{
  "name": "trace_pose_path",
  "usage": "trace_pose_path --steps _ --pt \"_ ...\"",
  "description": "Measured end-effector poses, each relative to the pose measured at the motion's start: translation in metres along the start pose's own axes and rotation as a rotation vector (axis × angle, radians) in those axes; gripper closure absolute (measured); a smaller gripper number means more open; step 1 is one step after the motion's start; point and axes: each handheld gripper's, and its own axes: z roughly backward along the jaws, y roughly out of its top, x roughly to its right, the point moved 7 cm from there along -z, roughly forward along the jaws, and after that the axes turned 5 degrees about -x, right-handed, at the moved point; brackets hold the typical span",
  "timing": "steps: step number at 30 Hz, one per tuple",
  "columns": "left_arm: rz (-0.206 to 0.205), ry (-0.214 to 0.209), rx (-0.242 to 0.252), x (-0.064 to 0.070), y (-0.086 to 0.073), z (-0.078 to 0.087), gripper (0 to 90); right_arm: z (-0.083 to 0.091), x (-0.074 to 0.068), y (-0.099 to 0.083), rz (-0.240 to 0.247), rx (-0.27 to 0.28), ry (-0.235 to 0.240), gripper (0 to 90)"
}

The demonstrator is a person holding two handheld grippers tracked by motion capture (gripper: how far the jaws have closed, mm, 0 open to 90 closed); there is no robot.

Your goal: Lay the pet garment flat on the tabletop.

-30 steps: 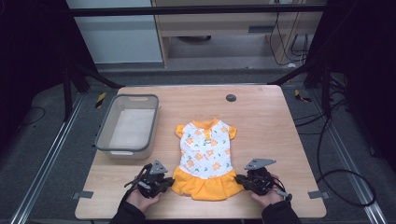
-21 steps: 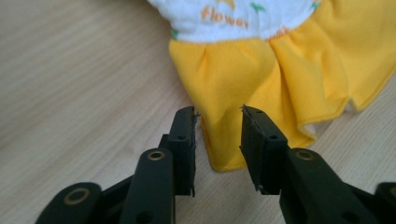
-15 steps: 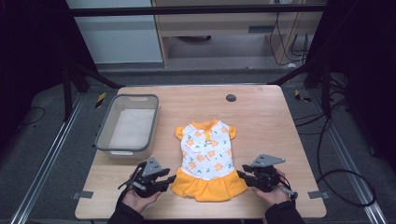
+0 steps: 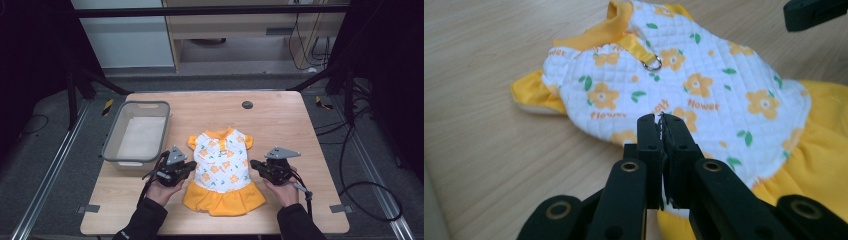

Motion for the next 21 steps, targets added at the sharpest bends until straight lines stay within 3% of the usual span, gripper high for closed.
trace_pose_path --steps 1,7,13,21 --pt "0.005 -0.011 0.004 0.000 0.002 -0.005 87.2 -0.003 0.000 0.001 0.001 -0.003 -0.002 88.9" --pt "-0.003 -0.008 -0.083 -0.004 -0.008 -0.037 86.1 -0.025 -0.001 0.000 0.025 -0.033 0.009 89.3" --pt "0.006 0.003 -0.162 -0.011 -0.030 -0.050 84.8 -0.037 -0.003 -0.011 0.034 -0.089 0.009 89.2" --pt "0.004 0.009 -0.160 -0.011 -0.034 -0.053 84.3 -0.044 -0.003 -0.023 0.047 -0.149 -0.014 88.6"
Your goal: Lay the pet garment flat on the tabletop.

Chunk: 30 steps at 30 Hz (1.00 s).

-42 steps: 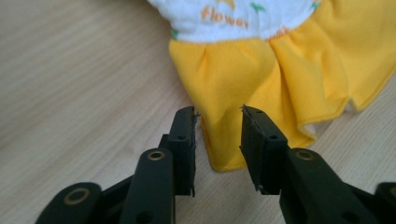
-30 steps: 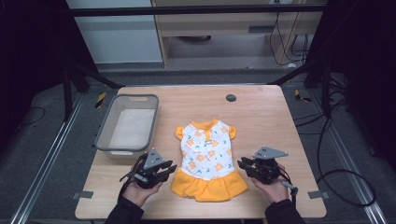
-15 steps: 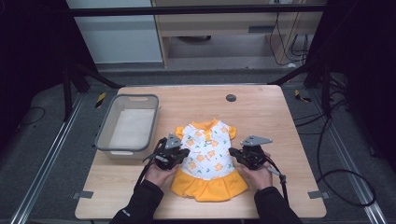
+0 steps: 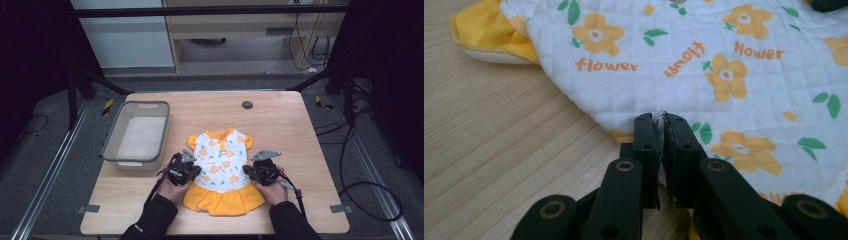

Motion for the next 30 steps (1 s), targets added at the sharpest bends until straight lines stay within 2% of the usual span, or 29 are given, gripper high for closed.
trace_pose_path --steps 15,19,23,26,30 --pt "-0.004 0.009 0.013 -0.002 0.001 -0.002 84.0 0.002 -0.006 -0.004 -0.011 0.002 -0.005 87.3" --pt "-0.005 0.018 0.013 -0.001 0.002 0.000 80.0 0.003 -0.006 -0.004 -0.010 0.004 -0.003 85.6" --pt "0.008 0.008 0.033 0.001 0.004 0.008 75.3 0.008 -0.006 -0.002 -0.019 0.022 0.001 82.5" --pt "0.009 0.001 0.060 0.003 0.007 0.019 72.9 0.016 -0.005 0.002 -0.031 0.062 0.006 80.0" --pt "0.002 -0.011 0.101 0.007 0.006 0.037 66.7 0.031 -0.003 0.004 -0.054 0.110 0.013 72.3"
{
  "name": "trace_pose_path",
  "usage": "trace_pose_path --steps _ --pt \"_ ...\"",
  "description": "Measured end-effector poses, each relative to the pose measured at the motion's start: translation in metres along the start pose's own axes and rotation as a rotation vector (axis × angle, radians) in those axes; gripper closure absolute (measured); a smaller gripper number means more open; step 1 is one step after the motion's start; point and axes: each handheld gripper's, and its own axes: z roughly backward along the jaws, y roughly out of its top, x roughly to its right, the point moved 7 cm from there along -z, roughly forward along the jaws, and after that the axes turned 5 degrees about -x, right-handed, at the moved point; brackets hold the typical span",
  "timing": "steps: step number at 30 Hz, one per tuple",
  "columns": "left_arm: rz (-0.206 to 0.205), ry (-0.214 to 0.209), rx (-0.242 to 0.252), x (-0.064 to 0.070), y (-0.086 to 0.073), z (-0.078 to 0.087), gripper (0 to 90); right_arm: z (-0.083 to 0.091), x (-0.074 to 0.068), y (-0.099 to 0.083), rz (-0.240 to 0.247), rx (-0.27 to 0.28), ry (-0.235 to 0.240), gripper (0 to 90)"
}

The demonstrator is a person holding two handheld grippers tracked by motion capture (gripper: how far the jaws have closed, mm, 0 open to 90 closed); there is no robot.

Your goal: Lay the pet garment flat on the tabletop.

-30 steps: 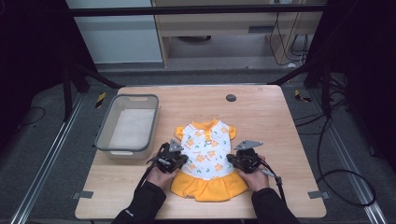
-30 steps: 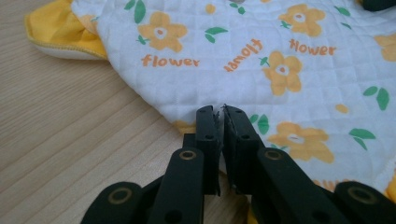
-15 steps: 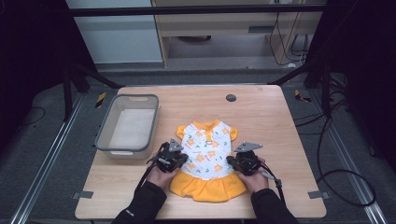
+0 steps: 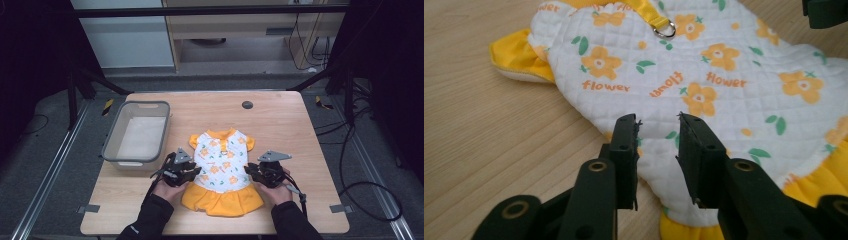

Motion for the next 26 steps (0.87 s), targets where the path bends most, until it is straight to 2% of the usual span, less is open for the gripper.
trace_pose_path --steps 6,12,17,26 --pt "0.009 -0.011 0.039 0.001 -0.008 0.021 55.7 0.020 0.009 -0.002 -0.026 0.043 -0.011 63.3" --pt "0.000 0.013 0.049 0.001 -0.024 0.032 42.5 0.031 0.023 -0.008 -0.065 0.057 -0.045 48.9" --pt "-0.024 0.030 0.061 -0.002 -0.038 0.040 33.7 0.038 0.030 -0.015 -0.064 0.061 -0.080 36.2" --pt "0.017 0.048 0.065 -0.016 -0.061 0.059 25.9 0.046 0.039 -0.033 -0.075 0.040 -0.121 24.8"
